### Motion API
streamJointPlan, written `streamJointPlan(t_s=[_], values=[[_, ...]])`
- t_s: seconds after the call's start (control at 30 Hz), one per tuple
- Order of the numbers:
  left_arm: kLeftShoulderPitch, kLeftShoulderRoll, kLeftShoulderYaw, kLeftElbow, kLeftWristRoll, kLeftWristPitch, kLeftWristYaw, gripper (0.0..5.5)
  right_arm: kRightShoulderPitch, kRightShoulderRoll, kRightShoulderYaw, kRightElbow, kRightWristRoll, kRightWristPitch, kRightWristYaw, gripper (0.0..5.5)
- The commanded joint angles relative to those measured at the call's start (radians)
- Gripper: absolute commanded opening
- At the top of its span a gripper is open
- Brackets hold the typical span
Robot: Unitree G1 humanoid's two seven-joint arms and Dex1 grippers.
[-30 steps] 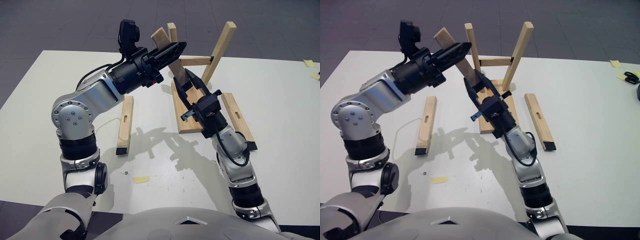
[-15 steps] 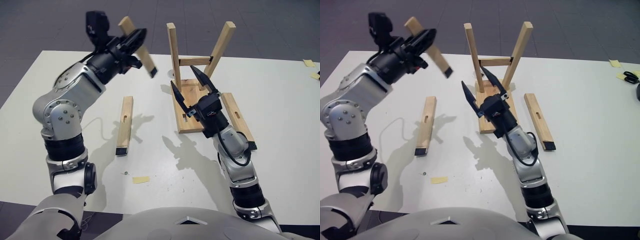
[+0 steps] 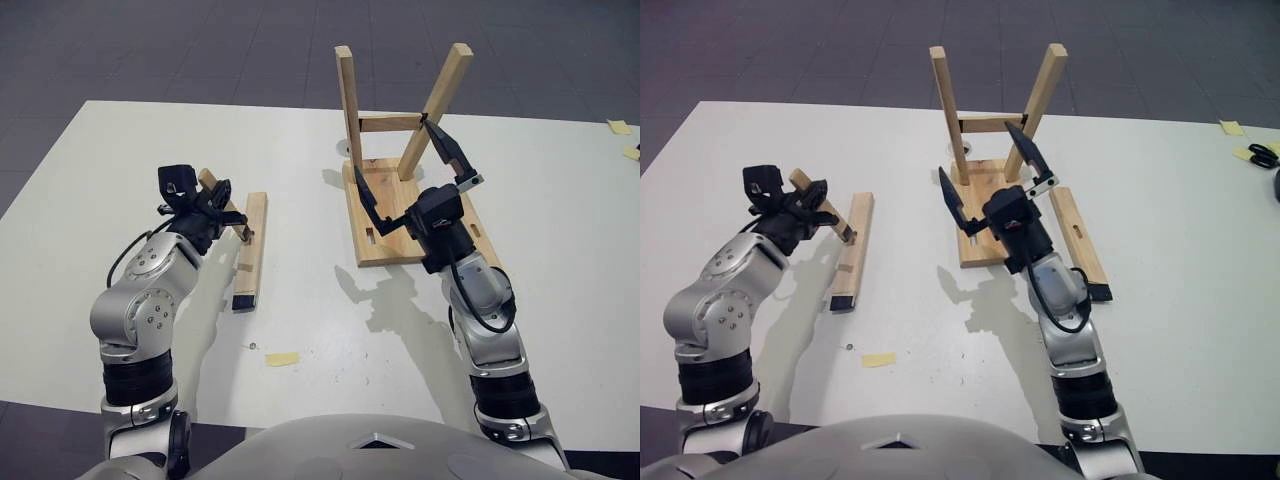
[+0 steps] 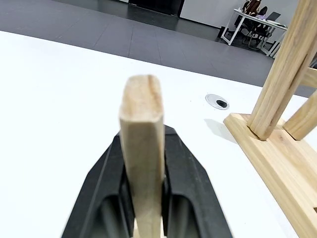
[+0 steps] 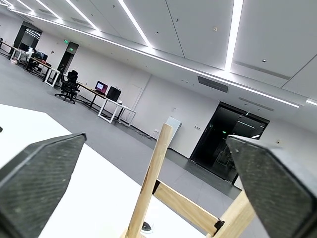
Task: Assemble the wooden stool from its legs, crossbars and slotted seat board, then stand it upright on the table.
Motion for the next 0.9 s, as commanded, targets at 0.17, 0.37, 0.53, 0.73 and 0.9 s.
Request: streamJointPlan(t_s=[0.17,0.37,0.53,0.73,0.9], values=[[0.033,-0.06,-0.006,0.0,0.042,-0.02,-0.005,0.42,0.003,-0.004,-0.009,0.006,-0.006,0.01,-0.005,5.4],[0.08,-0.048,-0.045,0.014,0.109,-0.052,-0.037,0.42,0.011,0.003,-0.007,-0.001,-0.015,0.014,-0.016,5.4],[0.159,-0.032,-0.101,0.08,0.218,-0.221,-0.122,0.42,0.005,0.005,-0.002,-0.005,-0.019,0.015,-0.018,5.4],[0.312,0.03,-0.18,0.153,0.233,-0.144,-0.241,0.42,-0.006,-0.006,-0.014,-0.015,-0.012,0.022,-0.01,5.4],[0.339,0.055,-0.213,0.173,0.217,-0.061,-0.273,0.42,-0.013,-0.012,-0.022,-0.015,-0.007,0.024,-0.003,5.4]])
